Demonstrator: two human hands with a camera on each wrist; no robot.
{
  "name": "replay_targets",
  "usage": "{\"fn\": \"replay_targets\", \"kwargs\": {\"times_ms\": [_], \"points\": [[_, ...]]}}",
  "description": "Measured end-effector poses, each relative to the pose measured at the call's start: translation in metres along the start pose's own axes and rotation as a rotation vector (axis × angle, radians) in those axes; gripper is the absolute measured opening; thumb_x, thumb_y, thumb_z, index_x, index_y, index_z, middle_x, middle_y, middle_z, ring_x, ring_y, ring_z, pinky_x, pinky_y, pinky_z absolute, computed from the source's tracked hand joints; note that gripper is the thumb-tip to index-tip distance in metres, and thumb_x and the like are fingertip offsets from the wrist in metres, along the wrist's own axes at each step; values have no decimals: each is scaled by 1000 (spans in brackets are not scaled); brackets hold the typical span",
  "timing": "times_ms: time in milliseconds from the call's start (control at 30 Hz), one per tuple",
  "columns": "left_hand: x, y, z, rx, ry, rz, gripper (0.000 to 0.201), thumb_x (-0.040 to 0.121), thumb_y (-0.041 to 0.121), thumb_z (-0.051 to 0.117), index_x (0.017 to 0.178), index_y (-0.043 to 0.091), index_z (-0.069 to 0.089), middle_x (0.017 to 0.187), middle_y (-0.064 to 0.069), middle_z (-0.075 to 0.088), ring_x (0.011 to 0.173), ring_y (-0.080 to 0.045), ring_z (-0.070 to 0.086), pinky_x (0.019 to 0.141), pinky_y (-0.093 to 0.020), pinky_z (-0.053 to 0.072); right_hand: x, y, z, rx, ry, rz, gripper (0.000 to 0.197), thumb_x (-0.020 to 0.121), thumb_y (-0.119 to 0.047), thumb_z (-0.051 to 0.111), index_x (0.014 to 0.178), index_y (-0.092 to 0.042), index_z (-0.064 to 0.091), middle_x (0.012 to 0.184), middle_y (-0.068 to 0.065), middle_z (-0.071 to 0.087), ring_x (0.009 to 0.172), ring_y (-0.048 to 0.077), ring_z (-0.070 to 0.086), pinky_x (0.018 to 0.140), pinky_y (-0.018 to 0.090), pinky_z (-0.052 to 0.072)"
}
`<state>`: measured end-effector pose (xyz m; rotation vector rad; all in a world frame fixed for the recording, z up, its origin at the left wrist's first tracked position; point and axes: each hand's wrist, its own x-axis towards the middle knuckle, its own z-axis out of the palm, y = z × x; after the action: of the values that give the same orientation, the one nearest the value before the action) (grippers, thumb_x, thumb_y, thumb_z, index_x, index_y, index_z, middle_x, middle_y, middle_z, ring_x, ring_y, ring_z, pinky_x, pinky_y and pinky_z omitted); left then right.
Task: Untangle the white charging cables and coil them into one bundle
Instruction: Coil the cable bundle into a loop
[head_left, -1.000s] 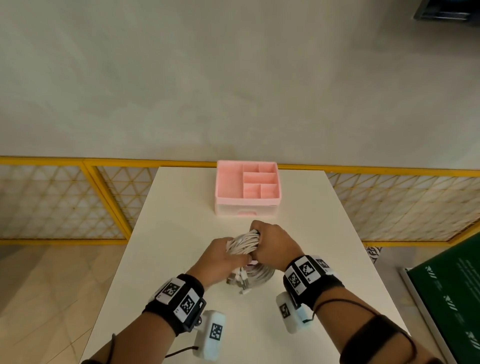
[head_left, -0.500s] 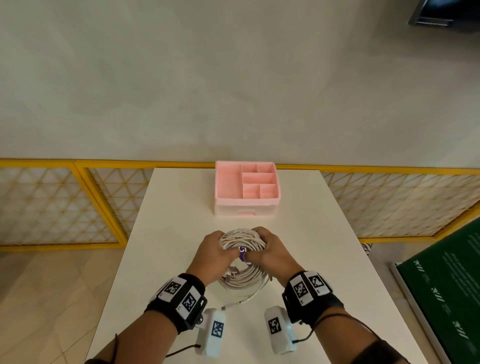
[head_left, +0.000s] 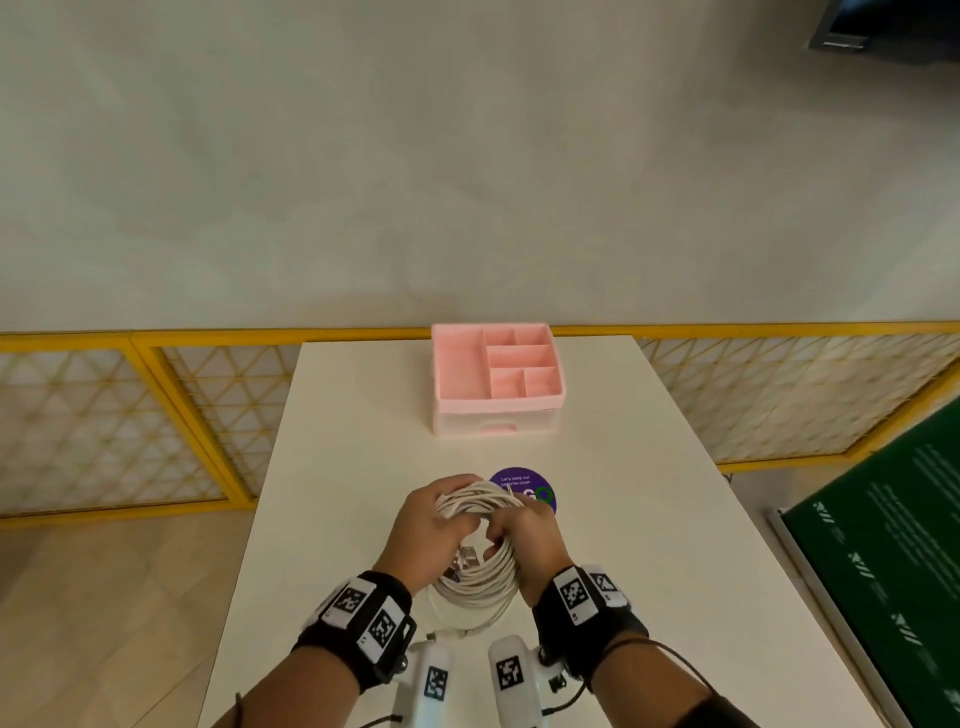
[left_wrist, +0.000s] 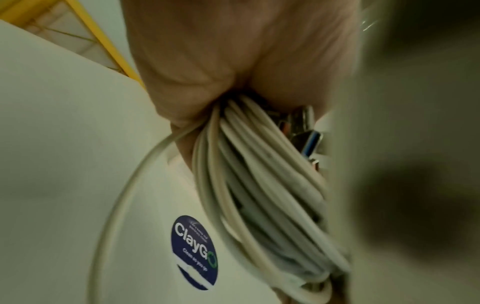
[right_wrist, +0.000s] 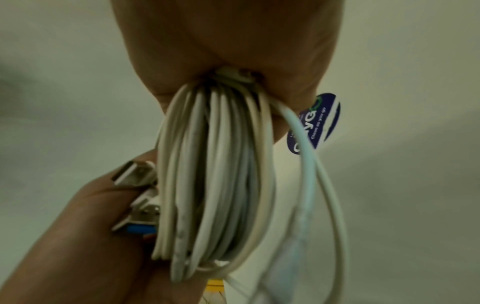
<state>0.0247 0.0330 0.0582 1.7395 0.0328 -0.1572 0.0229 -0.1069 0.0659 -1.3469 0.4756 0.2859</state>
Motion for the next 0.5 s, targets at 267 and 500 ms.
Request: {"fn": "replay_targets", "kwargs": {"times_ms": [267, 500], "points": [[13, -24, 14, 4, 0, 26, 54, 84, -6, 63, 123, 31, 69, 108, 10, 76, 100, -4, 70, 90, -18, 52, 38, 11, -15, 1, -24, 180, 24, 63, 18, 41, 53, -2, 51, 50, 7, 41, 37, 26, 48, 40, 23, 41], [45, -54, 20, 48, 52, -139, 34, 82, -1, 73, 107, 22, 77, 98, 6, 78, 92, -4, 72, 81, -16, 52, 87, 36, -31, -308, -270, 166, 22, 52, -4, 66, 75, -5, 67, 75, 16, 61, 68, 27, 60, 62, 34, 47]]}}
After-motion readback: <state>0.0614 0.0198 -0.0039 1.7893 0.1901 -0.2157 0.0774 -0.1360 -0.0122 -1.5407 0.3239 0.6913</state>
